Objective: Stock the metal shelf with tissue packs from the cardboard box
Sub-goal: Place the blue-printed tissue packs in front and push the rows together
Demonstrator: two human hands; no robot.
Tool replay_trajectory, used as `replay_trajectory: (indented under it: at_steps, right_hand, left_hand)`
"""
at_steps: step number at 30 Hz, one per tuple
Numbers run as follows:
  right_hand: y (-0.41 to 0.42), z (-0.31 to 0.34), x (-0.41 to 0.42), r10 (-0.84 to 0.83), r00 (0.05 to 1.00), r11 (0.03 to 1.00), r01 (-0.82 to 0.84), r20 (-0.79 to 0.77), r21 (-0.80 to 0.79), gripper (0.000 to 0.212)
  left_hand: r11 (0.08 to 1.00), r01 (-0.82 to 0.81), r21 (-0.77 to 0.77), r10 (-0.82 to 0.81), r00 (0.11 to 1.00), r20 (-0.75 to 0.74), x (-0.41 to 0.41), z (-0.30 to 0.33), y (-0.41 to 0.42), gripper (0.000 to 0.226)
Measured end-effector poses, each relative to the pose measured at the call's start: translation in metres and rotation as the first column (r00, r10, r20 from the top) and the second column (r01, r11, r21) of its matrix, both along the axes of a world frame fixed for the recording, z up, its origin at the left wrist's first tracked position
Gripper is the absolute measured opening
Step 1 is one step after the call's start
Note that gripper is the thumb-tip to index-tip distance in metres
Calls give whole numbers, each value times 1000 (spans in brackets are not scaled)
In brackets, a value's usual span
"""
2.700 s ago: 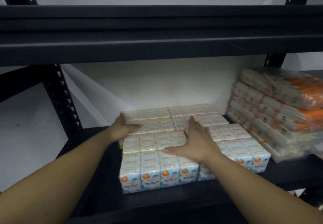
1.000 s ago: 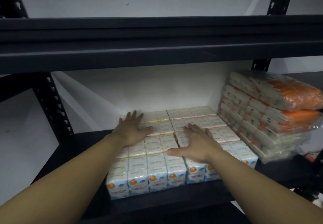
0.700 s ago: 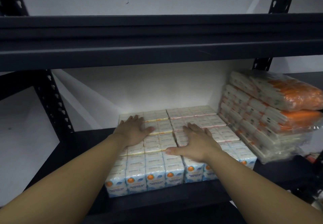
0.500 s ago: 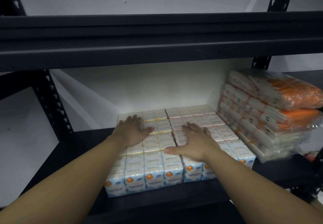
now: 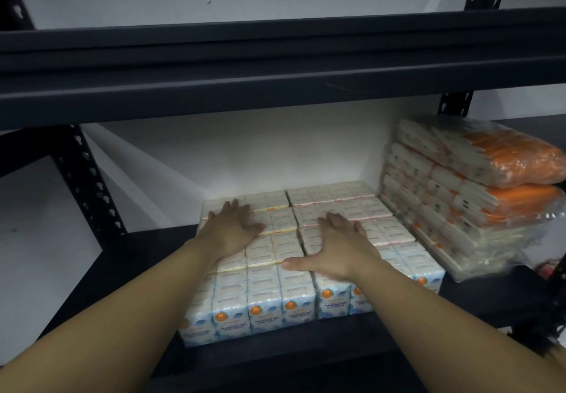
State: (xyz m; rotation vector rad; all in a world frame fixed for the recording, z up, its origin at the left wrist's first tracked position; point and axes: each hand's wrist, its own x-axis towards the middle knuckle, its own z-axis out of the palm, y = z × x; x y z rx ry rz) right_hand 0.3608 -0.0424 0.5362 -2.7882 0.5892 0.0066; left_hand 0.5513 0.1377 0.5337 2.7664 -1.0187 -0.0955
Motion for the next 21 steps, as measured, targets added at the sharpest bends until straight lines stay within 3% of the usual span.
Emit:
replay_trajectory:
  at_steps: [2, 5, 16, 21]
  right_hand:
    - [0, 1, -1, 3, 1000, 1000, -3, 7, 1, 149]
    - [0, 0, 0, 9, 1000, 1000, -9, 17, -1, 150]
    - [-2, -3, 0, 1, 1000, 1000, -1, 20, -3, 157]
    - [-5, -3, 1, 41, 997, 999, -41, 59, 8, 152]
  left_hand:
    - [992, 65, -113, -71, 996, -51, -17, 0, -8, 60]
    - [981, 173, -89, -177, 983, -42, -43, -7, -19, 61]
    - [992, 104, -69, -104, 995, 11, -60, -6, -20, 66]
    - [995, 91, -28, -92, 995, -43, -66, -4, -18, 64]
